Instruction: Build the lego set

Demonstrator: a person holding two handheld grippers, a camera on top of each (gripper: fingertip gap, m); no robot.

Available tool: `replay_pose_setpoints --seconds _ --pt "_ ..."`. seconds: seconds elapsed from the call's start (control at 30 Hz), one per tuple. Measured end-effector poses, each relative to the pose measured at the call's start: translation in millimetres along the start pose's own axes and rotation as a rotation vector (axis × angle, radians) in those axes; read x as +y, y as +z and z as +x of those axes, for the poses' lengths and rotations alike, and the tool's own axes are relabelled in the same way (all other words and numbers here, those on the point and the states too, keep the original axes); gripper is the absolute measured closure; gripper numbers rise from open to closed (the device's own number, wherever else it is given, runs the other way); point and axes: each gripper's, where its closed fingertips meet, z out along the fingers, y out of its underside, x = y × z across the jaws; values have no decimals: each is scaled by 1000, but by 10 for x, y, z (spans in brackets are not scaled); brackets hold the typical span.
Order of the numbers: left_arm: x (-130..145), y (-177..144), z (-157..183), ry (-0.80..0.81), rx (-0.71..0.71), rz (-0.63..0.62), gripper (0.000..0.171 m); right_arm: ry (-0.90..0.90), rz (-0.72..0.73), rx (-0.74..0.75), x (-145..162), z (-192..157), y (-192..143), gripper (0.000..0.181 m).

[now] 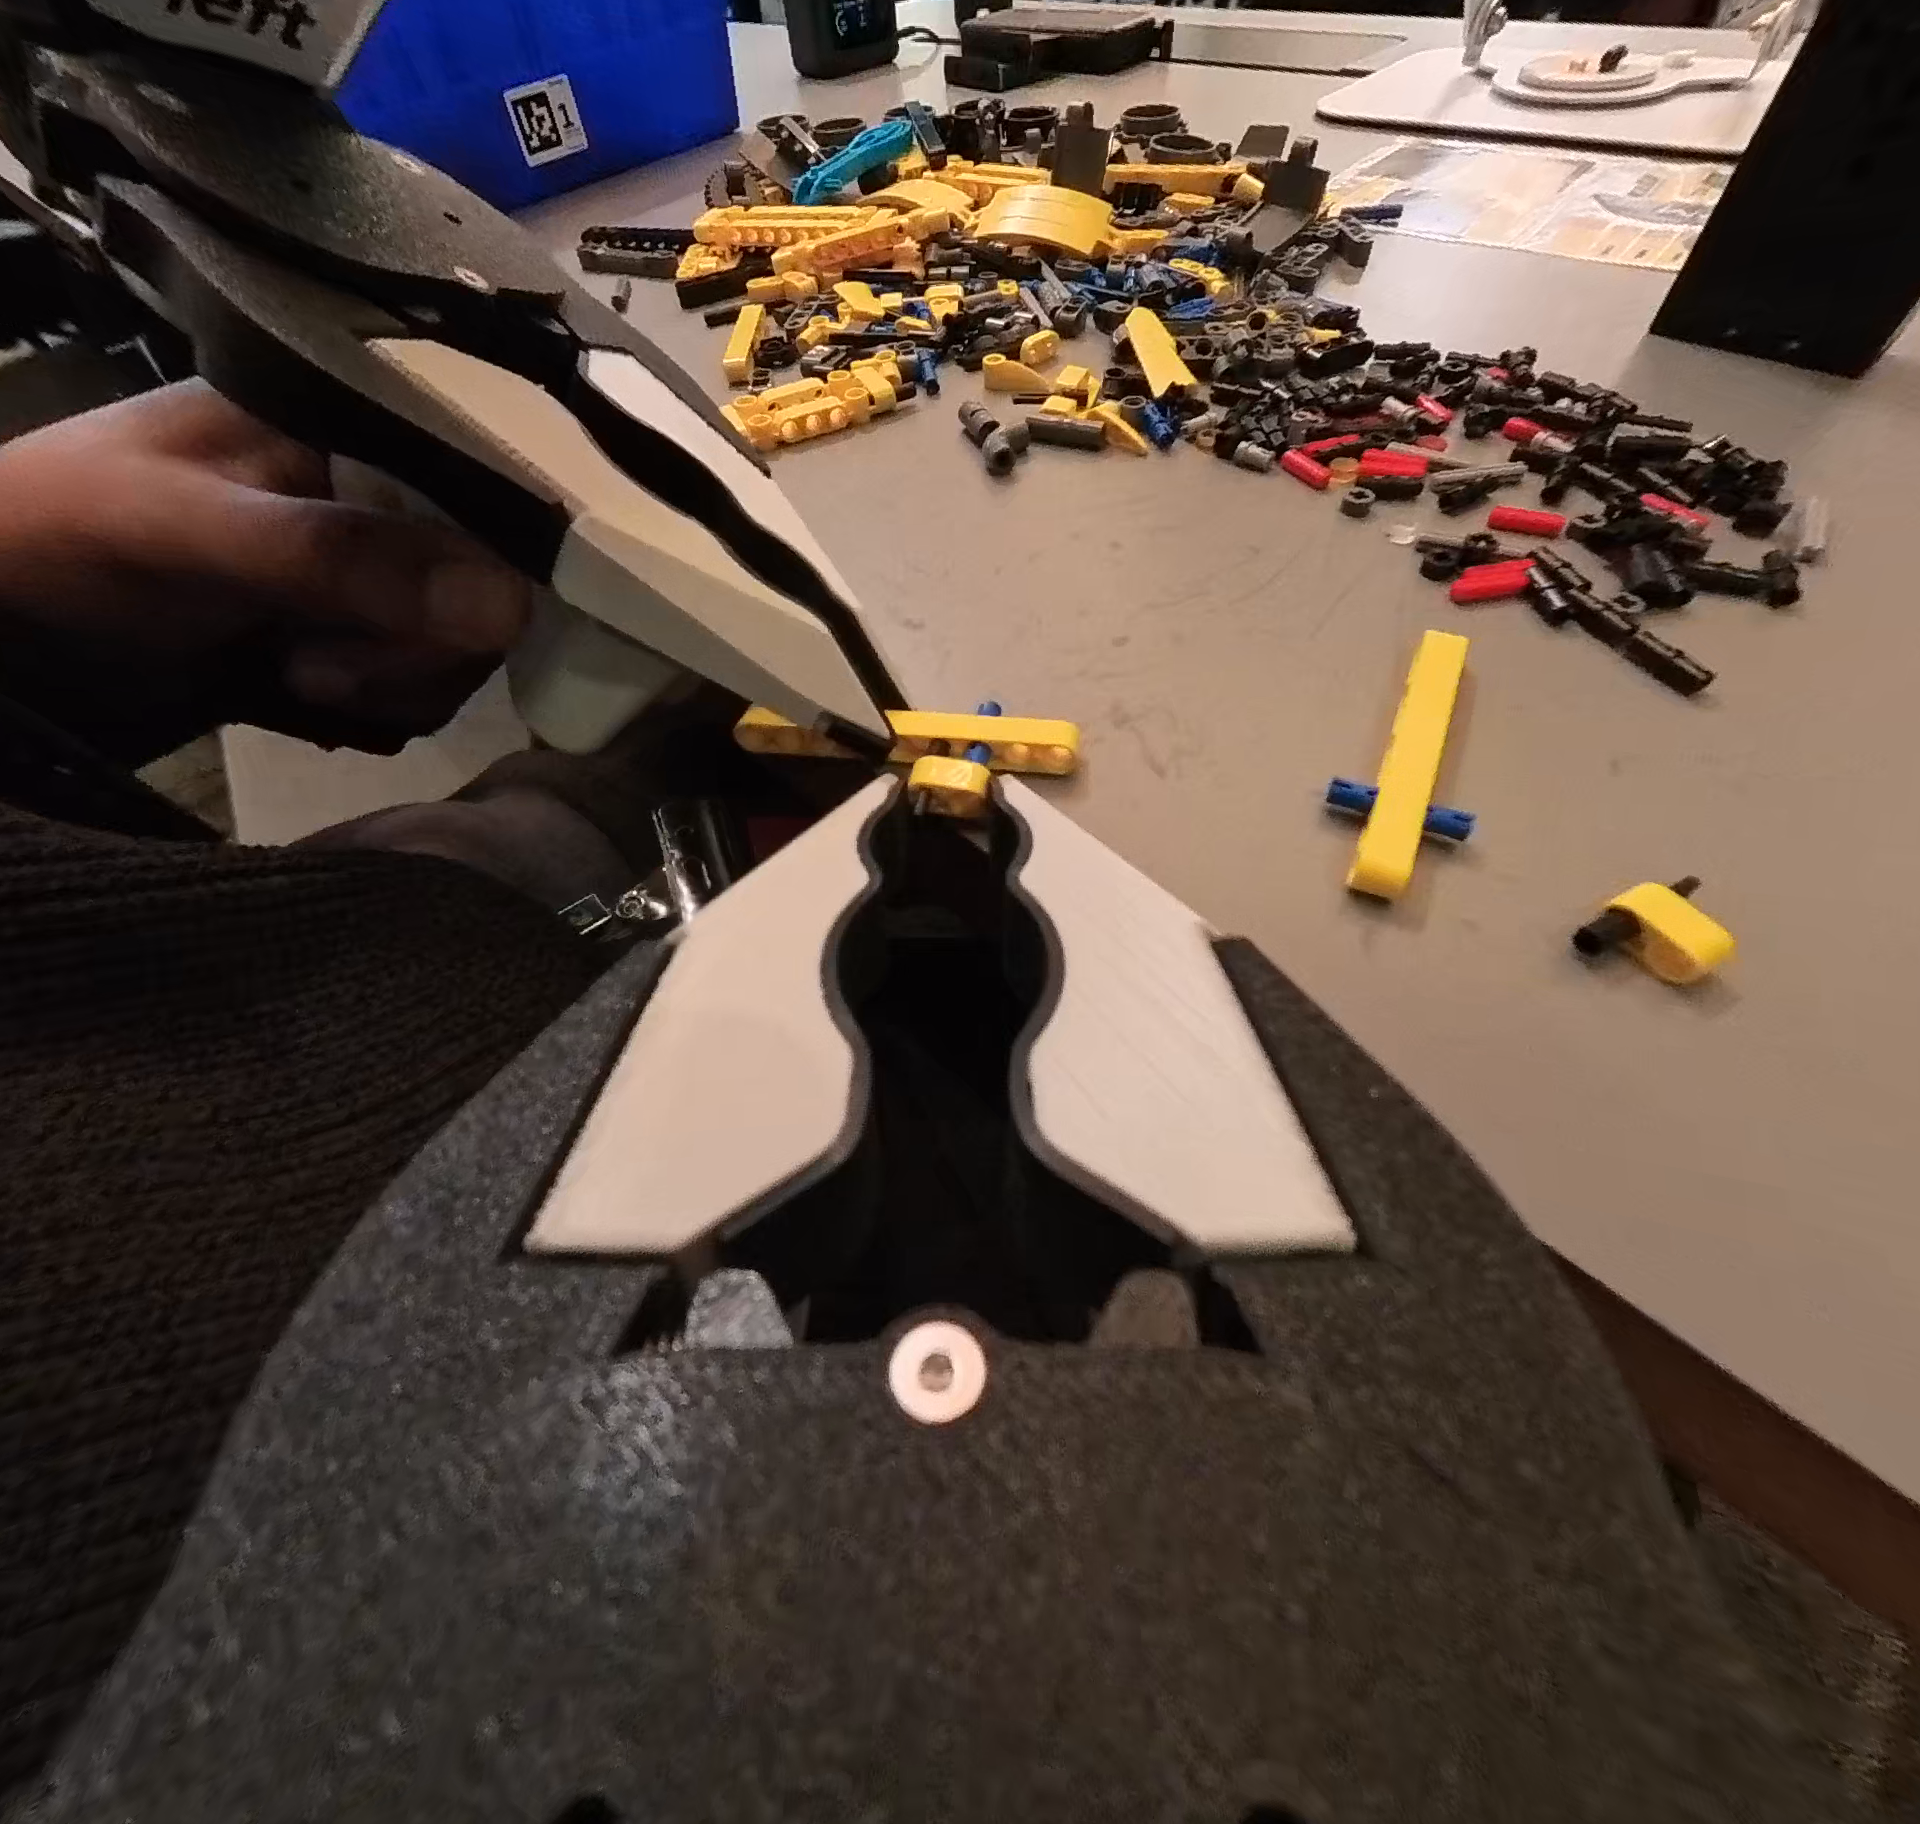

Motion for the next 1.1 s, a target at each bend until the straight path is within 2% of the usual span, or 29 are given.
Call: replay_pose_setpoints --seconds 0.3,0.47,0.6,0.93,1.1 --pt "5 1 -1 46 -21 -2 164 -51 -37 26 29 3 9 166" --pt "5 -3 -3 14 -4 -14 164 -77 -54 27 15 8 20 166" --pt "9 1 -1 85 -20 -46 164 -78 -87 -3 17 13 20 166" --pt "21 17 -10 377 -102 -134 163 -227 -181 -77 23 27 37 167" --pt "21 17 -18 376 -82 -139 163 -193 -193 -119 23 38 45 167"
